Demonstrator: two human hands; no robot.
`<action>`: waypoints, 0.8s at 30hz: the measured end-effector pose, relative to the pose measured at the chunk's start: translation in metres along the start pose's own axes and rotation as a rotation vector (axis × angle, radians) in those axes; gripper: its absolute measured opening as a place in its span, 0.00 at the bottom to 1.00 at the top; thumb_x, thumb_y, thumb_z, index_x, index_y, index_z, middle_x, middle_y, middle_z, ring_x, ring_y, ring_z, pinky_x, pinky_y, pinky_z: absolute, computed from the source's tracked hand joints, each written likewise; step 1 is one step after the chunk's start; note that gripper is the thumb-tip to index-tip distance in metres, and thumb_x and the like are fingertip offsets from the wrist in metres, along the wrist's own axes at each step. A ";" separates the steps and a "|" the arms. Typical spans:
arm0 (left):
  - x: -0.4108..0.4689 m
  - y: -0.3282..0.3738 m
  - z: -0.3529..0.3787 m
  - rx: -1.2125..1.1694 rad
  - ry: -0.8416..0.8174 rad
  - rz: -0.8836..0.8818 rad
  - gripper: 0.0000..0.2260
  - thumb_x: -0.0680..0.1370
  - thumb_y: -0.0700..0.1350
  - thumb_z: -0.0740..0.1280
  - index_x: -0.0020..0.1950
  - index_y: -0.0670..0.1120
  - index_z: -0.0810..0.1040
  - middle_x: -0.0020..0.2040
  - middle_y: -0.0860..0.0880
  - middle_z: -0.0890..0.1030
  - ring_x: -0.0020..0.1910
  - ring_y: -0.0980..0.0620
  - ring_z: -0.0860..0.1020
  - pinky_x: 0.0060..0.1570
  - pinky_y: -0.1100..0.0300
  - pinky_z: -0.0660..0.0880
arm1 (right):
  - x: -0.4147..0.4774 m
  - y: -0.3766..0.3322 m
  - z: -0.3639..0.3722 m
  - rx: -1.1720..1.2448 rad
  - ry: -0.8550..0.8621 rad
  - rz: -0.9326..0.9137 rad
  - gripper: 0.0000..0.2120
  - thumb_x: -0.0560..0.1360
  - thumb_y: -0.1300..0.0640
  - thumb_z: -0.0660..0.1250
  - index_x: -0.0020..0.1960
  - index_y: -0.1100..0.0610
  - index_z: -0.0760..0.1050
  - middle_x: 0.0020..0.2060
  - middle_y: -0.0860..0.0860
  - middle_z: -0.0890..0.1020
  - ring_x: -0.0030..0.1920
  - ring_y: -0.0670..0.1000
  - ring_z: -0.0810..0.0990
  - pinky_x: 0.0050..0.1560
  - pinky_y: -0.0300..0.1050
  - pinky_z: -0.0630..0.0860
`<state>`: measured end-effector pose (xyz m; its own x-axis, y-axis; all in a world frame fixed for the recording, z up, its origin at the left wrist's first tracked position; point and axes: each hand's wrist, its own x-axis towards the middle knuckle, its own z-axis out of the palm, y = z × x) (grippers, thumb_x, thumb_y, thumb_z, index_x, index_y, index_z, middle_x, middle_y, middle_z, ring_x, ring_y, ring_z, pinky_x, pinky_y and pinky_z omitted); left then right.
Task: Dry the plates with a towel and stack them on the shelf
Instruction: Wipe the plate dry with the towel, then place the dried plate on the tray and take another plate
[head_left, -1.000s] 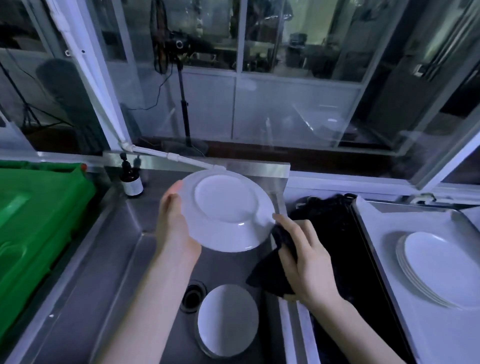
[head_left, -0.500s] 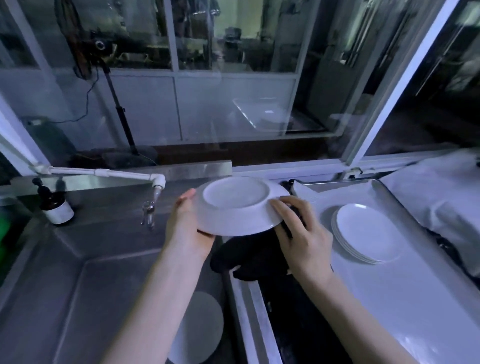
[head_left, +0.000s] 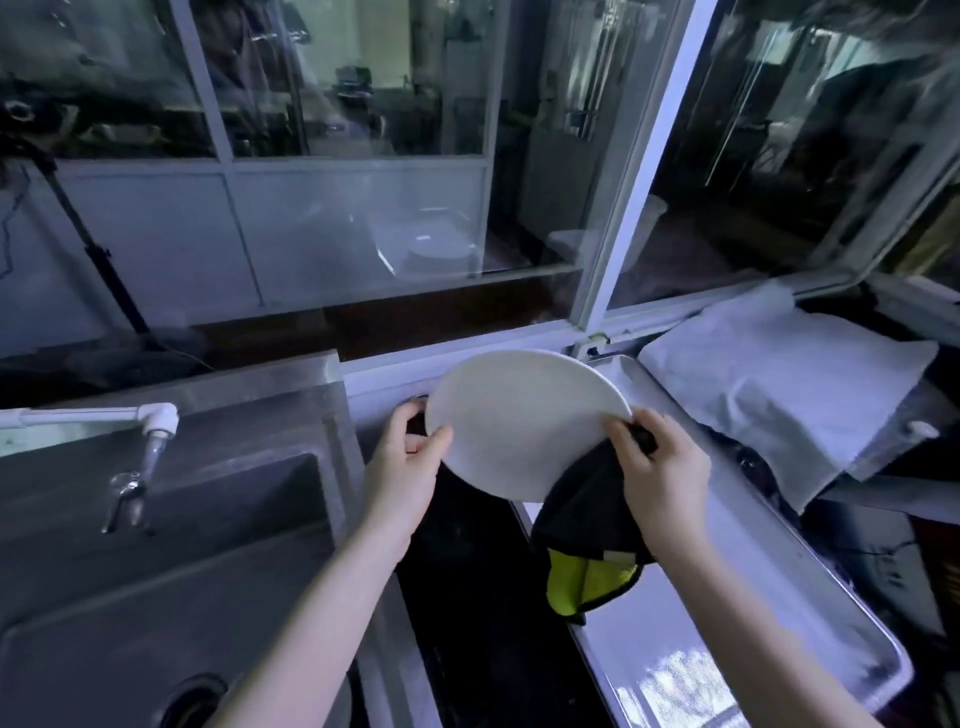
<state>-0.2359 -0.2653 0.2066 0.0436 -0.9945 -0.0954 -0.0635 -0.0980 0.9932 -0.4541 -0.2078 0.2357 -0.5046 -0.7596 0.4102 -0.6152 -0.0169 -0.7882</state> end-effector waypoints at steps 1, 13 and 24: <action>0.002 -0.006 0.010 0.072 -0.004 0.023 0.11 0.80 0.48 0.68 0.61 0.59 0.76 0.49 0.49 0.80 0.48 0.51 0.80 0.54 0.52 0.78 | 0.005 0.010 -0.008 0.032 -0.008 0.061 0.14 0.75 0.54 0.70 0.33 0.47 0.73 0.30 0.49 0.74 0.34 0.43 0.71 0.36 0.34 0.66; 0.039 -0.031 0.124 0.011 -0.017 -0.028 0.10 0.81 0.41 0.67 0.45 0.56 0.80 0.48 0.50 0.83 0.48 0.46 0.81 0.46 0.46 0.82 | 0.041 0.096 -0.077 -0.011 -0.216 0.169 0.26 0.69 0.62 0.73 0.56 0.35 0.71 0.37 0.45 0.82 0.38 0.47 0.77 0.42 0.30 0.70; 0.072 -0.077 0.196 0.073 -0.084 -0.285 0.11 0.80 0.38 0.66 0.46 0.53 0.80 0.47 0.51 0.83 0.40 0.48 0.80 0.35 0.54 0.80 | 0.079 0.207 -0.071 0.147 -0.457 0.399 0.38 0.62 0.59 0.73 0.67 0.34 0.69 0.32 0.43 0.75 0.32 0.42 0.71 0.40 0.28 0.70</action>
<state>-0.4235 -0.3364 0.1096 -0.0120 -0.9258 -0.3779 -0.1324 -0.3731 0.9183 -0.6644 -0.2256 0.1378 -0.3477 -0.9270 -0.1408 -0.3267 0.2606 -0.9085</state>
